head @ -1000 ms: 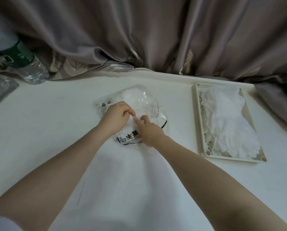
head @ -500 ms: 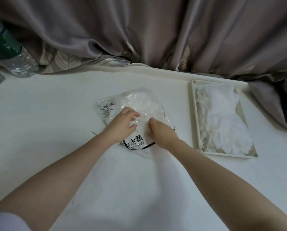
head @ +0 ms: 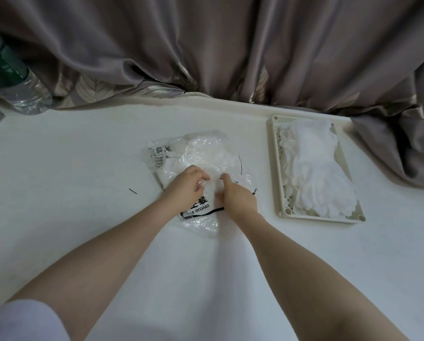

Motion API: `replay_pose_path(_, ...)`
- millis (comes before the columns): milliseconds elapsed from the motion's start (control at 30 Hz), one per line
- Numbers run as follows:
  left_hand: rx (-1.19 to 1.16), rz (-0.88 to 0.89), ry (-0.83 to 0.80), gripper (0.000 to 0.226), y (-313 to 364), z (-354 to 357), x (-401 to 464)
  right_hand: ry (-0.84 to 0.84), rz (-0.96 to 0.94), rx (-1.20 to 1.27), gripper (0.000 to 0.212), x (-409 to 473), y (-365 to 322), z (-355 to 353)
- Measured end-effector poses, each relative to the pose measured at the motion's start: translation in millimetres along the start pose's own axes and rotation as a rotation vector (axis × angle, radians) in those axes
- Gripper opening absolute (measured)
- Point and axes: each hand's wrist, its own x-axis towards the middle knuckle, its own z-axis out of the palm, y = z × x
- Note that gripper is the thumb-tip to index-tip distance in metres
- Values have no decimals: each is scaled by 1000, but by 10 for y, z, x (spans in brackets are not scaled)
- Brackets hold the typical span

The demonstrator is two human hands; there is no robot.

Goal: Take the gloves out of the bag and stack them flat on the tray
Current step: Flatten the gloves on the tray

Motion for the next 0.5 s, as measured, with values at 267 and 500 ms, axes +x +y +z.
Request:
replay_pose_path(267, 197, 154, -37, 41, -1, -3, -49, -22, -17, 136, 20, -14, 27, -4)
replay_pose_path(500, 404, 89, -58, 55, 122, 86, 15, -5, -231, 789, 8, -236, 157, -407)
